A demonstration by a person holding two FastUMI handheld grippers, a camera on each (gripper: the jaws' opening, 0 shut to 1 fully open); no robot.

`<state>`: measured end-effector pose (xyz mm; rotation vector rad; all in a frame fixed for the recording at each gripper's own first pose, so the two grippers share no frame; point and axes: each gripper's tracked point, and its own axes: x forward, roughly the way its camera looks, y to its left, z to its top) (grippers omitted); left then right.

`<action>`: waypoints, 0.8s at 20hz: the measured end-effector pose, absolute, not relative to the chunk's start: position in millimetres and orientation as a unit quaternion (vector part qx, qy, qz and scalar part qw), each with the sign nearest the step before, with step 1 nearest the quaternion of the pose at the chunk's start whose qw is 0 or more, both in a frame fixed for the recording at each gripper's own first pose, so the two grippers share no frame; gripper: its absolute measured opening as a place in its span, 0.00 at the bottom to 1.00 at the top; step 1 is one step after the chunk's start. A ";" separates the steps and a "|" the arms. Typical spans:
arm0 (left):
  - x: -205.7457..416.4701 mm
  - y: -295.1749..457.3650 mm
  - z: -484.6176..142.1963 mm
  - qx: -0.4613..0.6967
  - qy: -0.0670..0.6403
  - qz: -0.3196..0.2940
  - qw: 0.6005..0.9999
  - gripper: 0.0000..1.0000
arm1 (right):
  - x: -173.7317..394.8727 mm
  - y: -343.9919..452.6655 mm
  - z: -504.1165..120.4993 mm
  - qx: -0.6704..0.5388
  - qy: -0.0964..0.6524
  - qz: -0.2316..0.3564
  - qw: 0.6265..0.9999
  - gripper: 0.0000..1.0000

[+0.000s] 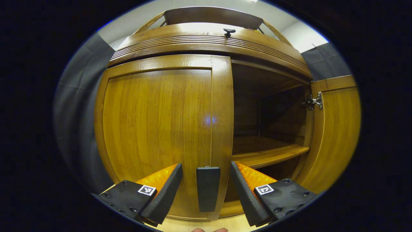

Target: Open the right door of the double-door shoe cabinet with the right hand, and open the left door with the left hand.

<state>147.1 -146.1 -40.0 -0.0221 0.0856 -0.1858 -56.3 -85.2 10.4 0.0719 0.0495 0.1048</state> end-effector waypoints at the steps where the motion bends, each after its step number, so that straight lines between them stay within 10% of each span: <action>1: 148.8 -143.5 -41.8 -0.012 0.045 -0.090 0.995 0.93 | -56.1 -85.2 10.2 0.033 0.027 0.052 0.998 0.92; 3: 149.0 -147.9 -40.7 -0.023 0.044 -0.097 0.994 0.90 | -55.3 -84.4 8.6 0.034 0.030 0.053 0.998 0.92; 7: 147.8 -149.8 -43.7 -0.024 0.046 -0.098 0.994 0.45 | -54.1 -84.0 7.4 0.038 0.032 0.052 0.997 0.92; 16: 143.6 -146.8 -41.5 -0.004 0.047 -0.084 0.995 0.38 | -58.1 -81.9 3.9 0.026 0.037 0.050 0.998 1.00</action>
